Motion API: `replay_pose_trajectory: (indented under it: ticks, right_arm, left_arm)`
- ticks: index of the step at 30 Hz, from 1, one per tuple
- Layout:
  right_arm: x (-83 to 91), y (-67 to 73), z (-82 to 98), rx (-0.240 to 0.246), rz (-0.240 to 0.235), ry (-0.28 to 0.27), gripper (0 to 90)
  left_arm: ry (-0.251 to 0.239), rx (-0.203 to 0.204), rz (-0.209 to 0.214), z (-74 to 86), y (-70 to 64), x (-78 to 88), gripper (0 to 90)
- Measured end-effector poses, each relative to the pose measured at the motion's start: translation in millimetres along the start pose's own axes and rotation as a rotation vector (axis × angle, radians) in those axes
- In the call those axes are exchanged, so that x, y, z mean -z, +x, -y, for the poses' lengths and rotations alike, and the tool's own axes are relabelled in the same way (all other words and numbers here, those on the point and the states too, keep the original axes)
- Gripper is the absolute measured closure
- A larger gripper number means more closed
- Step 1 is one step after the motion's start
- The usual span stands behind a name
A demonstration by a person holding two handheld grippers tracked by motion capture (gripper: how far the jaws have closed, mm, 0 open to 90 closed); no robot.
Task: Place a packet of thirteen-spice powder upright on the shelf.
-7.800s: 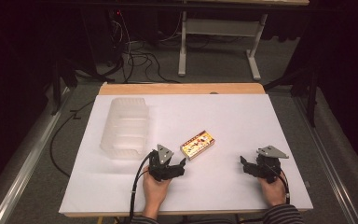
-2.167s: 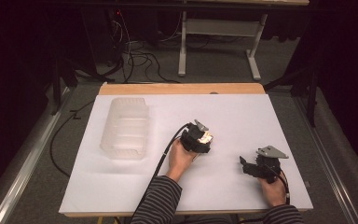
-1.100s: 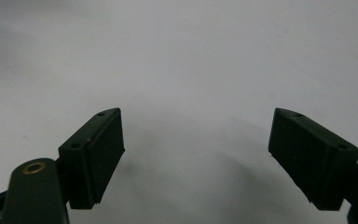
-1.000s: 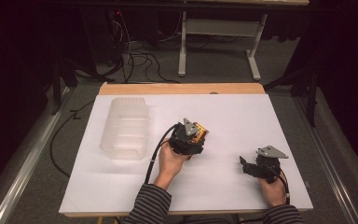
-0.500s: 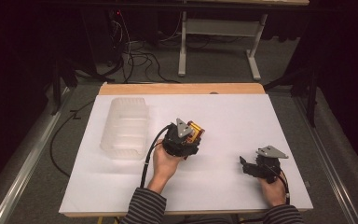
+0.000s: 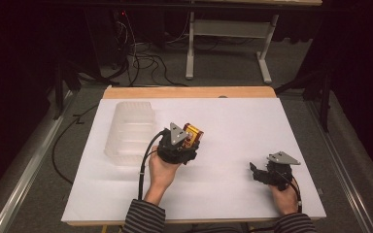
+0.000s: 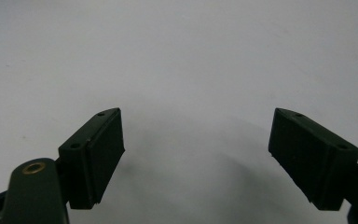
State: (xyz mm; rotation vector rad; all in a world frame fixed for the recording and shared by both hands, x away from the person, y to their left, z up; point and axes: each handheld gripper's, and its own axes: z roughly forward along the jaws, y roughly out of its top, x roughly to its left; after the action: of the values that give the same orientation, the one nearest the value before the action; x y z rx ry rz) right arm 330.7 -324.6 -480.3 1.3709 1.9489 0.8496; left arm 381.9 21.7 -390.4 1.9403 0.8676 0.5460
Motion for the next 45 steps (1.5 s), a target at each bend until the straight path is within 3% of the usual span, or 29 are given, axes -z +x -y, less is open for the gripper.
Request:
replay_pose_trajectory:
  ticks: [18, 30, 45]
  right_arm:
    - [0.6, 0.2, 0.2, -0.005, 0.0, -0.002, 18.3]
    - [0.8, -0.5, 0.2, -0.005, 0.0, -0.003, 18.2]
    - [0.6, -0.8, 0.2, -0.008, 0.0, -0.003, 18.1]
  left_arm:
    - [-0.052, 0.067, -0.09, 6.0, 29.5, 29.4, 32.9]
    - [-0.076, 0.102, -0.196, 11.7, 53.0, 51.6, 32.9]
    - [-0.099, 0.179, -0.255, 21.5, 80.7, 65.0, 32.8]
